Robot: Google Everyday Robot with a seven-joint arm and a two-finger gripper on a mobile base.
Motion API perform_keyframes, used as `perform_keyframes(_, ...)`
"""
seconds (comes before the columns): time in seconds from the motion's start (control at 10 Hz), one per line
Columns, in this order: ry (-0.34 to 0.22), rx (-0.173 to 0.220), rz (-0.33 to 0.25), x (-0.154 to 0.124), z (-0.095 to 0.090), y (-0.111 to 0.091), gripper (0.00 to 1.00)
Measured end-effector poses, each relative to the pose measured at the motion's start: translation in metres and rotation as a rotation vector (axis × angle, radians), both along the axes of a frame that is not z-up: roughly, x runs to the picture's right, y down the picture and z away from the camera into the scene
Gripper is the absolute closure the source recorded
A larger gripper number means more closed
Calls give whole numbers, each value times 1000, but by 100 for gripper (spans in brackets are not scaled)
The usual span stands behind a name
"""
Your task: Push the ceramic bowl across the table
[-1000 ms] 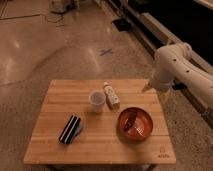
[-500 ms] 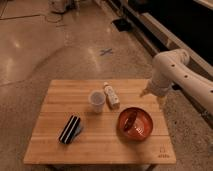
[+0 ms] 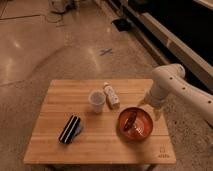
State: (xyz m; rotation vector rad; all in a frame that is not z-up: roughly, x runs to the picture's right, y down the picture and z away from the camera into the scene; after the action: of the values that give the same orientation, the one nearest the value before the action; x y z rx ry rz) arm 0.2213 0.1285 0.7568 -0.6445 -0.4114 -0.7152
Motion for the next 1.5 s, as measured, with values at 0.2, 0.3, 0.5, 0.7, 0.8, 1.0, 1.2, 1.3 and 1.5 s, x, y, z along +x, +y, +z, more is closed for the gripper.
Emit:
perform_keyframes(0.2,-4,-8,22,-4,9,15,31)
perform_keyframes(0.3,-7,-8,32,-6,15,22,31)
perform_keyframes(0.5,-19,0,46,-13,24,28,31)
perform_keyframes(0.7,-36,12,63,-20,30,32,31)
perform_keyframes(0.8,-40,14,71,-22,33,37,31)
perform_keyframes(1.0,-48,10,81,-22,37,50,31)
perform_keyframes(1.2,-55,6,85,-22,40,62,31)
perform_keyframes(1.3,-57,4,87,-22,41,67,31)
perform_keyframes(1.5,-68,-9,75,-22,40,80,31)
